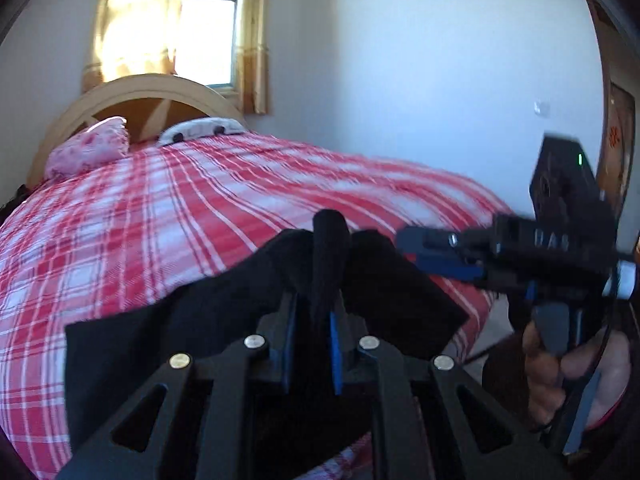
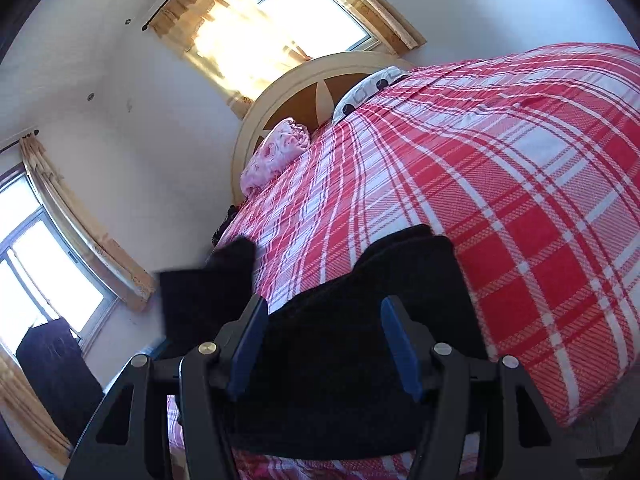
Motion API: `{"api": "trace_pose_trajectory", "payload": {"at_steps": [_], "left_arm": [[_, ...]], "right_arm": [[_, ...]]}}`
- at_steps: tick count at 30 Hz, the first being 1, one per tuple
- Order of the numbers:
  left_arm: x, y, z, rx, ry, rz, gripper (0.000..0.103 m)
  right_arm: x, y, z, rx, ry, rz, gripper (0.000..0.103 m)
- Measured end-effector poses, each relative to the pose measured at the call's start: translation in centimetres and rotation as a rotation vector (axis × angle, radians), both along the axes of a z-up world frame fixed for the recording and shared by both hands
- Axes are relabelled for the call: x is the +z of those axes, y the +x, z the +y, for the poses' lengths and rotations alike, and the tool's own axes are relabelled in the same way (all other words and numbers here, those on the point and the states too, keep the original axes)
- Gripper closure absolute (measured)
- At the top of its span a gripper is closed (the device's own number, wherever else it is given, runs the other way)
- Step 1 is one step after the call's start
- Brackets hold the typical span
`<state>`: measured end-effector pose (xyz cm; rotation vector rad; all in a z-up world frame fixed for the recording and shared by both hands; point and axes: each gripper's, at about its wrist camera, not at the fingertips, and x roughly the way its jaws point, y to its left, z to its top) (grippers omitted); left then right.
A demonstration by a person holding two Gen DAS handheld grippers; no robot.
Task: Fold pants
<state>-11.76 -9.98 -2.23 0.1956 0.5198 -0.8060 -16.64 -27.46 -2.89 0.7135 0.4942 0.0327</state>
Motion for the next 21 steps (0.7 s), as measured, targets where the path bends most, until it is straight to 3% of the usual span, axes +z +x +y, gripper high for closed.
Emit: {"api": "trace_pose_trajectory", "payload": {"at_steps": [3,5,8,10,14,18,21], "left_arm": [[-3.0,-0.7,-1.1,-0.038,0.136,-0.032,0.083],[-2.7,-1.3,-0.6,-0.038,0.15,-0.067,0.076],[-1.3,-1.1,0.6,-0.053,0.145,-0.013,0.047],[-0.1,-1.1,1.7,-0.037,0.102,-0.005,0.043],[2.4,0.9,5.9,0.09,-0.005,0.022,0.036],[3.0,3.5,10.0,0.257,-0.024,0.071,0.034],[2.1,5.2,13.1,0.366,-0.049,0.137,0.032]], "right_arm": [[-0.9,-0.6,-0.3,0.006,0.025,0.017,0.042],[-1.7,-0.5,-0.2,0.025,0.05,0.041,0.042],[-2.2,0.1,0.0,0.048,0.086,0.049,0.042],[-1.9,0.6,-0.1,0.069,0.115,0.033,0.042],[-1.3,2.5,0.6,0.139,0.085,0.016,0.037],[-2.8,4.4,1.9,0.174,0.042,0.059,0.037],[-2.8,5.0,3.7,0.175,-0.077,0.059,0.039]]}}
